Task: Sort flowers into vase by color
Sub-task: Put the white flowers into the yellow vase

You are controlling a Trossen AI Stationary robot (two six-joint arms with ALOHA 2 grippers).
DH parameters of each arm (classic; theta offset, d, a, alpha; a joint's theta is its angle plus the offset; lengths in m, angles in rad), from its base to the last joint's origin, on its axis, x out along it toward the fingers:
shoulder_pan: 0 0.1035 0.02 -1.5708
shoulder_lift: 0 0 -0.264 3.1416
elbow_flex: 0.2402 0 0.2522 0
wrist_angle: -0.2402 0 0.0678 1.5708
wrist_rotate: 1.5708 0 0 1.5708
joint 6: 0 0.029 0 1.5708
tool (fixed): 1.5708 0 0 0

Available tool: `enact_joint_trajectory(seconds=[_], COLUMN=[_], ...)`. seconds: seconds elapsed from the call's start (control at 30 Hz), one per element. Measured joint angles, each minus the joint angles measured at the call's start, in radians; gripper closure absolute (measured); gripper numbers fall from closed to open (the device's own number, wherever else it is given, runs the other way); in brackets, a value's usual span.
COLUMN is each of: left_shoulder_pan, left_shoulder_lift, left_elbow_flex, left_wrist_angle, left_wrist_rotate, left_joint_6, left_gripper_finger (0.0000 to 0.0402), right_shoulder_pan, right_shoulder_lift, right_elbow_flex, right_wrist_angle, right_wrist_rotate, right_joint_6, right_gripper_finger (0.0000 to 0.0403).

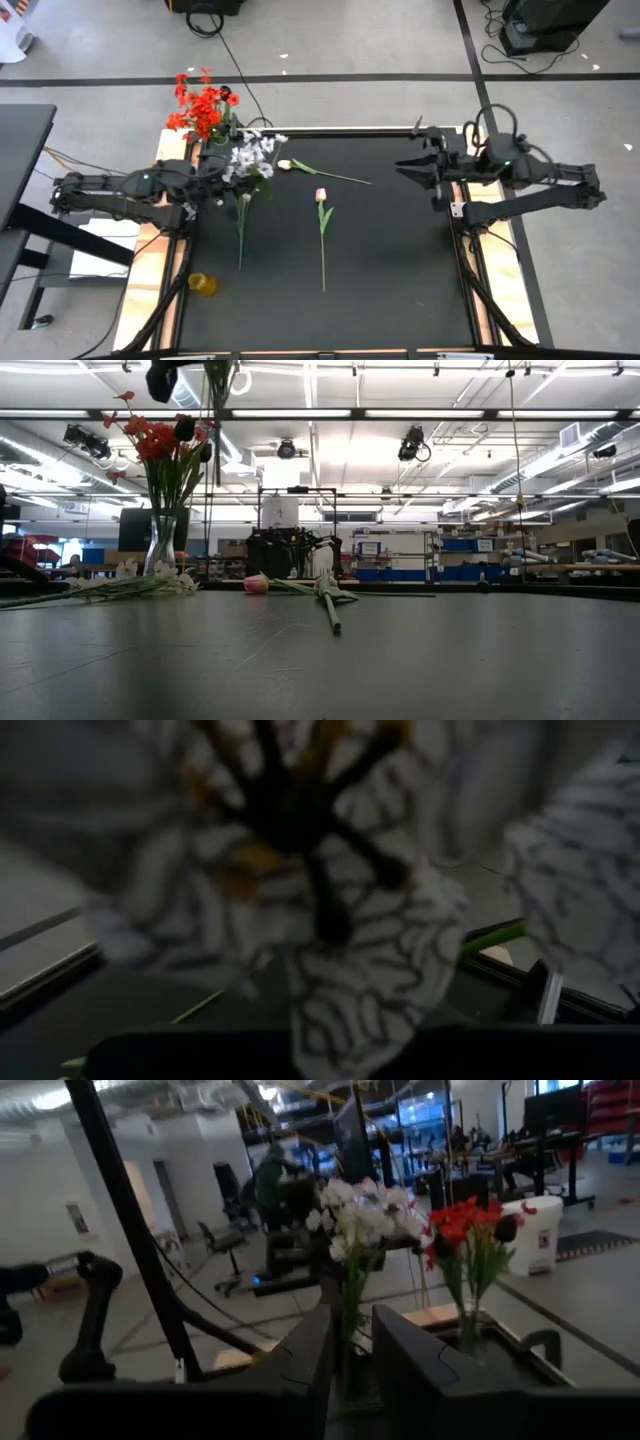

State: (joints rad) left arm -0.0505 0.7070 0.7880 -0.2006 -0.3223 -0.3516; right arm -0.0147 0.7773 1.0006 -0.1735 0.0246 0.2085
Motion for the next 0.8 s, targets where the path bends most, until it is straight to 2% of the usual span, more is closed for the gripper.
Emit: enact_joint_trajectory(seconds=[0.1,0.2,0.4,0.8], left_shoulder_pan=[0.000,0.000,0.000,0.001], left_shoulder_lift=[-0.023,-0.031,-0.018,-0.008], left_elbow_flex=[0.032,0.052,0.053,0.053], left_wrist_angle=[-0.050,-0.087,-0.090,-0.124], left_wrist_rotate=[0.000,0.006,0.119,0.086], left_joint_6=[0.028,0.089,0.131,0.134], left_gripper_finger=[0.0394,0.0394,0.0386,0.0395], right_shoulder_pan=[-0.002,-0.006,-0.009,-0.008], right_shoulder_lift=[0.003,0.004,-0.014,-0.040], right_elbow_flex=[0.067,0.097,0.110,0.110], right_wrist_angle=[-0.092,-0.111,-0.122,-0.179], right_wrist_rotate=[0.001,0.008,-0.053,-0.044], right_joint_6=[-0.045,-0.086,-0.134,-0.158], right_gripper_finger=[0.0326,0.0327,0.0327,0.0327])
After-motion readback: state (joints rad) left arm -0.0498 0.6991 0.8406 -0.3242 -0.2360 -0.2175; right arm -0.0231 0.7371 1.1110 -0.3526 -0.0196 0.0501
